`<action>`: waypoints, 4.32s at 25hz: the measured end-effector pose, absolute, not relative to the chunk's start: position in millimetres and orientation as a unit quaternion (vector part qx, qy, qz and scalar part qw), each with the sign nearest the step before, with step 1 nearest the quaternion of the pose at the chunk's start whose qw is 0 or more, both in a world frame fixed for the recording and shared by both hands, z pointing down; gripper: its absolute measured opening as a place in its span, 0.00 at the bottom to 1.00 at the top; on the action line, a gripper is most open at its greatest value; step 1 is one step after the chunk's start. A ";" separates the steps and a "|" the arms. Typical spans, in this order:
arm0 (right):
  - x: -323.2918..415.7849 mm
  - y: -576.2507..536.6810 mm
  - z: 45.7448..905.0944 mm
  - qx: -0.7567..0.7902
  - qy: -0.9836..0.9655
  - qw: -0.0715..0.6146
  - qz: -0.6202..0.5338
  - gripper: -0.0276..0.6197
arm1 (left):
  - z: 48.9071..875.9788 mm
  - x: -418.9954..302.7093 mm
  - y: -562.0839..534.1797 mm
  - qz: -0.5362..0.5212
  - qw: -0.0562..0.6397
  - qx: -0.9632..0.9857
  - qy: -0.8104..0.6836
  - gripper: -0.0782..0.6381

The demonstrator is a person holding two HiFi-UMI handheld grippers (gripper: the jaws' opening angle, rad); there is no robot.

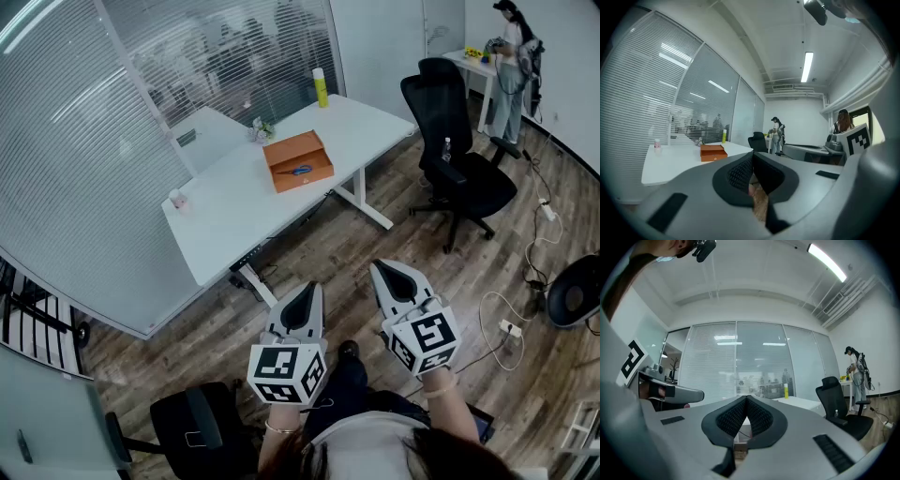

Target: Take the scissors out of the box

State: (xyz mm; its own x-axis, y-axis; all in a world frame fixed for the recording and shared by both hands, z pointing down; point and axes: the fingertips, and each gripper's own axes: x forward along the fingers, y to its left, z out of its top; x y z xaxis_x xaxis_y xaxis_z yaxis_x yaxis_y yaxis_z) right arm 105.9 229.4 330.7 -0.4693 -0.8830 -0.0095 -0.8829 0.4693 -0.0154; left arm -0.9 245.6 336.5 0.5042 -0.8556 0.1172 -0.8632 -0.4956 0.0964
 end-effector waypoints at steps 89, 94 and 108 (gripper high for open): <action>54.1 -167.1 332.2 -0.470 0.882 0.004 -0.012 0.09 | 359.0 -8.9 -145.0 0.045 0.090 0.880 -0.464 0.13; 42.6 -197.1 337.2 -0.459 0.888 -0.011 -0.012 0.09 | 360.1 -17.3 -175.3 0.045 0.096 0.875 -0.473 0.13; 24.9 -253.7 352.3 -0.416 0.908 -0.041 -0.012 0.09 | 365.3 -21.0 -225.9 0.043 0.097 0.865 -0.490 0.14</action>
State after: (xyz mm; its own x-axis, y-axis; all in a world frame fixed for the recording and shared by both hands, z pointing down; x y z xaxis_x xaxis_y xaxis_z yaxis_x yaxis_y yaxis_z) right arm 24.9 -253.7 352.3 -0.6507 -0.7545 0.0853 -0.7565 0.6539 0.0125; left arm -21.0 -225.9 365.3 0.5169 -0.8393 0.1688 -0.8558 -0.5018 0.1255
